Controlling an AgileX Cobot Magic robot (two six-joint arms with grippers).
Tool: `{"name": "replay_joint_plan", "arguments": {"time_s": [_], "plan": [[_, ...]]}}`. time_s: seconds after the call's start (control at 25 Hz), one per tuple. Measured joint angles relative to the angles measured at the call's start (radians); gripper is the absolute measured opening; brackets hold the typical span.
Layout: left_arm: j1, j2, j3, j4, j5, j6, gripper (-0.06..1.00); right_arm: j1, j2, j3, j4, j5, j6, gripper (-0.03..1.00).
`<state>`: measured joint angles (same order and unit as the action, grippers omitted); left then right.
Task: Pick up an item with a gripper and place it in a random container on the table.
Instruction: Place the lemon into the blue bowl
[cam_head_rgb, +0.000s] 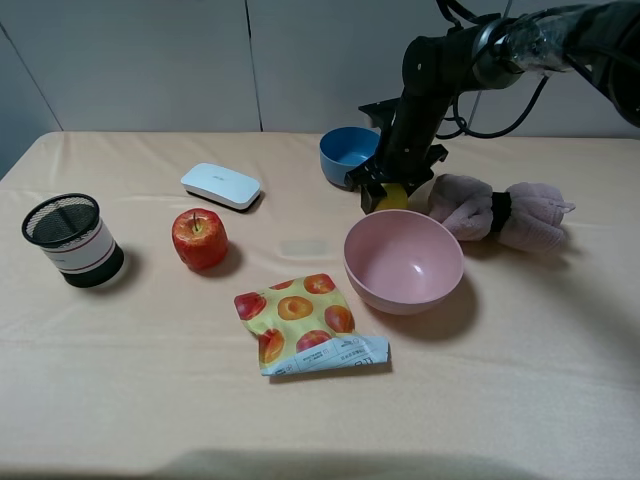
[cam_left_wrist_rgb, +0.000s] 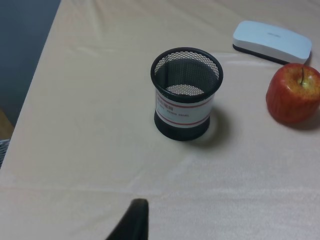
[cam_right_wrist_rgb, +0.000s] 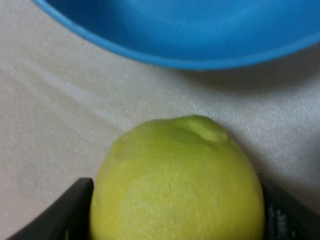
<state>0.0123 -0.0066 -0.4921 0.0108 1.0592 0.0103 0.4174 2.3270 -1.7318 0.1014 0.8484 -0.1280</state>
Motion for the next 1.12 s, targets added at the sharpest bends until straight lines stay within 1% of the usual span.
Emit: {"name": "replay_joint_plan", "arguments": {"time_s": [0.24,0.56,0.8,1.0,1.12], "plan": [[0.0,0.0,0.0,0.0,0.0,0.0,1.0,0.0,-0.01,0.0,-0.001,0.008,0.0,0.46],[0.0,0.0,0.0,0.0,0.0,0.0,1.0,0.0,-0.074,-0.02,-0.001,0.058,0.007,0.46],[0.0,0.0,0.0,0.0,0.0,0.0,1.0,0.0,-0.079,-0.09,-0.001,0.178,0.038,0.46],[0.0,0.0,0.0,0.0,0.0,0.0,1.0,0.0,-0.082,-0.184,0.0,0.285,0.045,0.46],[0.0,0.0,0.0,0.0,0.0,0.0,1.0,0.0,-0.082,-0.242,-0.001,0.35,0.074,0.46]]}}
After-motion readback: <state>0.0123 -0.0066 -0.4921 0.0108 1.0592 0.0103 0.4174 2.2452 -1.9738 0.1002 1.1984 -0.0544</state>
